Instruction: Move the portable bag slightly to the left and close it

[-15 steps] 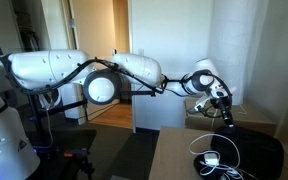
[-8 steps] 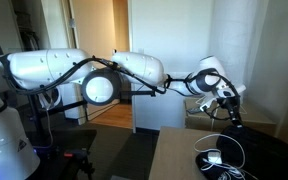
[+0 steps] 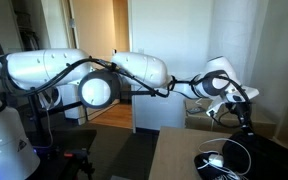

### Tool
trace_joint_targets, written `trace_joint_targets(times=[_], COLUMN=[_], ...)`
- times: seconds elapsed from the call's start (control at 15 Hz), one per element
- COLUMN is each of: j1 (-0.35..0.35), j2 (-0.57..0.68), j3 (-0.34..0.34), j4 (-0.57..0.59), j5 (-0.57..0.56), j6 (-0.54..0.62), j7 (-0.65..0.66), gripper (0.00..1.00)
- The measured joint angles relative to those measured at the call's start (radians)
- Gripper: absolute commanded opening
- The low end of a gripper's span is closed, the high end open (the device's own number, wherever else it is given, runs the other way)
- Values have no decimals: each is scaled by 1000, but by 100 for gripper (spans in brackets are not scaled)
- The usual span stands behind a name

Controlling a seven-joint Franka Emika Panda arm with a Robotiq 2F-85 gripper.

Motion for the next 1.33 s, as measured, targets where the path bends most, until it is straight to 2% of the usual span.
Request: trace_joint_targets(times=[0.6, 1.0, 1.07, 1.33], j1=[12, -9, -14, -21], j2=[13, 15, 15, 15], j3=[-12, -6, 0, 17], j4=[-7, -8, -8, -8], j5=[-70, -69, -66, -64], j6=[30, 31, 31, 33], j7=[0, 3, 6, 6], gripper=[1, 1, 5, 5])
